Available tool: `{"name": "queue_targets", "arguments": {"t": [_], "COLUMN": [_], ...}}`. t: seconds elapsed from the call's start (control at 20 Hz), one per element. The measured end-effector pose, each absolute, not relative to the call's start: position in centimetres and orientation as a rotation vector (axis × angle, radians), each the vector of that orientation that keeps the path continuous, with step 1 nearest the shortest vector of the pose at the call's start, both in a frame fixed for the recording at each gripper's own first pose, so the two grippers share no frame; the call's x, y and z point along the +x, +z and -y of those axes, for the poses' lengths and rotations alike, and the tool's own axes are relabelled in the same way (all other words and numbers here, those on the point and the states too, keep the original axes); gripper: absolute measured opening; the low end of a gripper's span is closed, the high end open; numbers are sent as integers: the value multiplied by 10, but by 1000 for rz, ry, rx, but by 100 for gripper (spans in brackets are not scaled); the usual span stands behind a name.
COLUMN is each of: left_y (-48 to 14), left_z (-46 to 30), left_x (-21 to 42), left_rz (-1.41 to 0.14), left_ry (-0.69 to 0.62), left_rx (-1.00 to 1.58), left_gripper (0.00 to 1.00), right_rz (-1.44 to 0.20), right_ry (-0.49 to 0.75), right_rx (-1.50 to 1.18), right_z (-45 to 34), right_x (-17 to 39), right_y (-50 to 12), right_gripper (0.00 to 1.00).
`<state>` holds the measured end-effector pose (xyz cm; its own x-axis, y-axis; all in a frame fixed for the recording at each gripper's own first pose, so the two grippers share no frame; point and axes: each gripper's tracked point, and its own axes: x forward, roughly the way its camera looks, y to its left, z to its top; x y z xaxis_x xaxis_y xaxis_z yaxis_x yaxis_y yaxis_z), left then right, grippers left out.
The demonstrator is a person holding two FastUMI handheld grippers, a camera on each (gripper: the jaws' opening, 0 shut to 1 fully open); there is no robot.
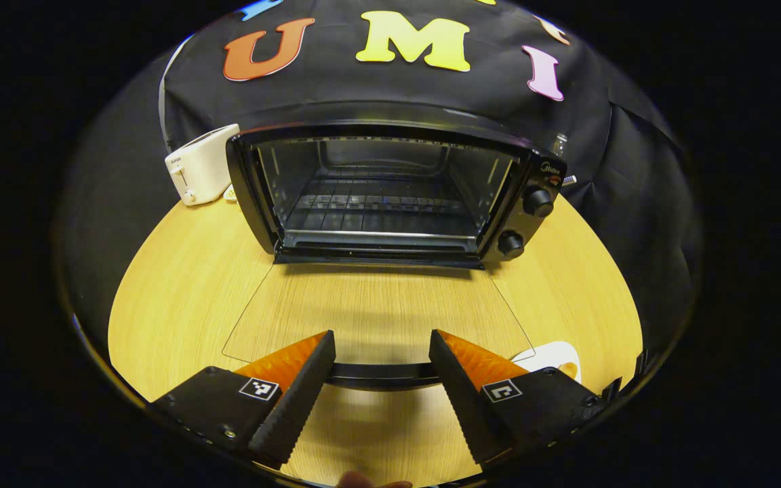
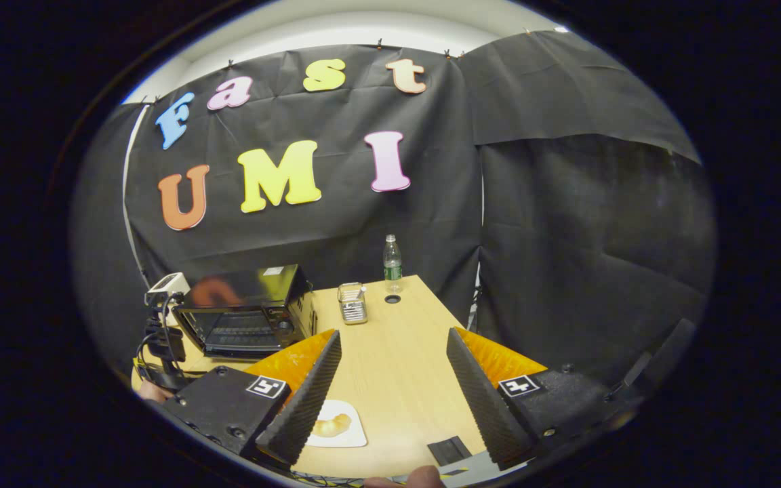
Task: Open the electric oven with the left hand, put the food in, and close the electric oven.
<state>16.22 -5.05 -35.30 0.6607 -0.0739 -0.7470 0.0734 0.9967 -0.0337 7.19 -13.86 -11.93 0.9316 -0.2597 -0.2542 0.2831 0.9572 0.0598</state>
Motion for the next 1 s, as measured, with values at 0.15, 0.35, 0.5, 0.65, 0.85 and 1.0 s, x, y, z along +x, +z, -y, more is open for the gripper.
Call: {"name": "queue_targets", "arguments": {"t": [0.15, 0.35, 0.5, 0.65, 0.85, 1.0], "left_y": [-373, -375, -364, -348, -317, -276], "left_z": [46, 45, 46, 47, 47, 43], "left_x": [152, 154, 155, 154, 147, 135], "left_rz": [-892, -860, -840, -809, -764, -677], "left_ry": [-67, -52, -49, -55, -64, -66], "left_rx": [-15, 20, 15, -7, -20, 1], "left_gripper": [96, 95, 95, 93, 93, 93], "right_rz": [-271, -309, -348, -408, -475, -553], "right_ry": [-259, -232, -185, -149, -67, -23], "right_rx": [88, 68, 90, 93, 118, 150], "right_z": [134, 130, 120, 113, 91, 78], "right_x": [67, 63, 67, 73, 82, 90], "right_y": [-128, -136, -150, -171, -195, -226], "right_gripper": [97, 97, 97, 97, 97, 97]}}
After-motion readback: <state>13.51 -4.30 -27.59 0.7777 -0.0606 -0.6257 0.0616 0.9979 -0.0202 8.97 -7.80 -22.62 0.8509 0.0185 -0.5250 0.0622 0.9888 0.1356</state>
